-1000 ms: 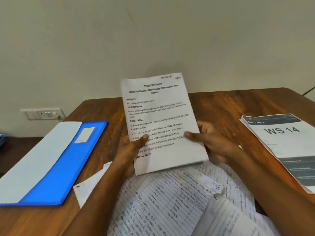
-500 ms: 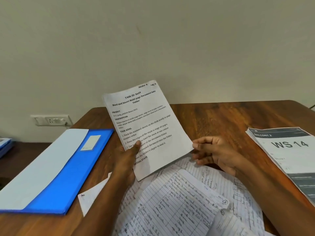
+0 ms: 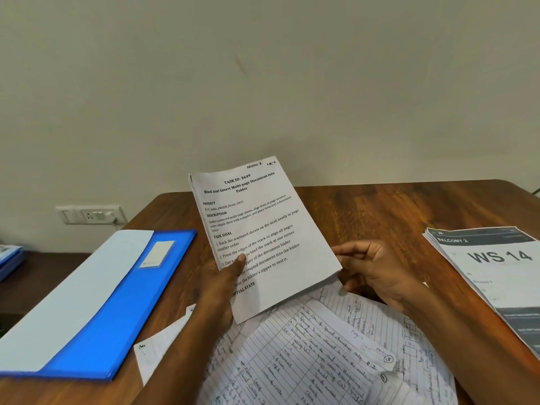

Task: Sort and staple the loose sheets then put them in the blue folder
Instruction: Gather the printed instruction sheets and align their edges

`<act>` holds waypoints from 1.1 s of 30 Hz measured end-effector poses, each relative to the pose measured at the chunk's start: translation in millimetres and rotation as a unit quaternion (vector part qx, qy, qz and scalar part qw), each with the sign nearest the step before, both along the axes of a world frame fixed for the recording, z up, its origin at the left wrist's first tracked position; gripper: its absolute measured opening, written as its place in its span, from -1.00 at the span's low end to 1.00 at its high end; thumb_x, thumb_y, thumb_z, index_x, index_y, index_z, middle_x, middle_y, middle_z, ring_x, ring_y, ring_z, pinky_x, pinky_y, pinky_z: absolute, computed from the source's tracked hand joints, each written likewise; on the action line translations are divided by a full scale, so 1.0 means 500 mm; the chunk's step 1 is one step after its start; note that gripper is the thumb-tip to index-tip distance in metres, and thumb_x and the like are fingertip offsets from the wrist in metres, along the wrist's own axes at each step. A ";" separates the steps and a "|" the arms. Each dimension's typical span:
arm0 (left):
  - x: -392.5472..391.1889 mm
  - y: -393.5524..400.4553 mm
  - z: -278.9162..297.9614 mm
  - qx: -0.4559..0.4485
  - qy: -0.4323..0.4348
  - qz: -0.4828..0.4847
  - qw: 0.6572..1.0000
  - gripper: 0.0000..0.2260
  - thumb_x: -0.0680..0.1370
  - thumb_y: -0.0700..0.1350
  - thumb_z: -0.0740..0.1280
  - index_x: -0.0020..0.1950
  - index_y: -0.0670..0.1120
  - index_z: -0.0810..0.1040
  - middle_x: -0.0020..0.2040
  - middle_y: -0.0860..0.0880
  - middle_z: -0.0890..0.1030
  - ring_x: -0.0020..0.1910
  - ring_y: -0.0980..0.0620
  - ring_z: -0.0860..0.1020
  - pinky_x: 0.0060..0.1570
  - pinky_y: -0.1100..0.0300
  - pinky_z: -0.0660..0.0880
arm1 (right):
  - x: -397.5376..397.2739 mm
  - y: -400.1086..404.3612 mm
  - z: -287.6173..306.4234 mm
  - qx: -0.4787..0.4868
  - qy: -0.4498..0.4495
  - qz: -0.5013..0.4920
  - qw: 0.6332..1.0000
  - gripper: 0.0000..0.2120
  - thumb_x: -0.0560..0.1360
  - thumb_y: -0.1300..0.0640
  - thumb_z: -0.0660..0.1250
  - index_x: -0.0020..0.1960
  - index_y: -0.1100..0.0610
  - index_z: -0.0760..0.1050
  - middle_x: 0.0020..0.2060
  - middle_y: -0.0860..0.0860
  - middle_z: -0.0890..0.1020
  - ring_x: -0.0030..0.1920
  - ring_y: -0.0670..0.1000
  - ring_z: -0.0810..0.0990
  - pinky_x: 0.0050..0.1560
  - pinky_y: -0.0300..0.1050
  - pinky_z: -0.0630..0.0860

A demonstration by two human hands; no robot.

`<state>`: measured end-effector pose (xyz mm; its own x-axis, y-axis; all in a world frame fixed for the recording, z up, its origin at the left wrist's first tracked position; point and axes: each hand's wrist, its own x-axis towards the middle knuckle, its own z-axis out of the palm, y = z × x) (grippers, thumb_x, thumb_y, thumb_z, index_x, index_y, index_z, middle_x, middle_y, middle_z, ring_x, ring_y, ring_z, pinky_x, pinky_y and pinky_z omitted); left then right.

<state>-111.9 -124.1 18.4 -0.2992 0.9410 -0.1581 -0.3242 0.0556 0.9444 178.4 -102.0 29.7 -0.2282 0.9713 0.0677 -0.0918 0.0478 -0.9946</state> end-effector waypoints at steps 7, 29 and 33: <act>0.002 0.002 -0.001 -0.008 0.019 -0.007 1.000 -0.80 0.59 -0.25 0.44 0.20 -0.07 0.61 0.04 -0.14 0.77 0.02 -0.21 0.74 0.15 -0.29 0.62 | -0.020 -0.016 0.011 0.034 0.000 -0.002 0.999 -0.71 0.38 0.27 0.50 0.10 0.30 0.69 -0.07 0.29 0.75 -0.19 0.31 0.73 -0.40 0.00 0.69; -0.015 0.003 0.007 -0.059 -0.004 -0.056 0.997 -0.81 0.60 -0.33 0.38 0.19 -0.18 0.62 -0.07 -0.10 0.78 -0.19 -0.07 0.76 -0.19 -0.01 0.68 | 0.003 -0.012 0.020 -0.006 0.009 0.112 0.994 -0.57 0.41 0.10 0.60 0.08 0.43 0.65 -0.11 0.40 0.66 -0.30 0.19 0.68 -0.29 0.04 0.70; -0.017 -0.003 0.015 -0.074 0.007 -0.091 0.993 -0.82 0.60 -0.35 0.39 0.18 -0.20 0.63 -0.02 -0.15 0.77 -0.19 -0.07 0.76 -0.32 0.10 0.67 | -0.009 -0.018 0.018 0.020 -0.014 0.107 0.994 -0.50 0.42 0.00 0.60 0.08 0.42 0.63 0.05 0.27 0.72 -0.15 0.14 0.73 -0.31 0.04 0.70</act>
<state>-120.5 -125.4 25.9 -0.1295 0.9465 -0.2956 -0.2838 0.2502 0.9257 174.0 -111.0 38.7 -0.4316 0.8968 0.0971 -0.0774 0.0705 -0.9945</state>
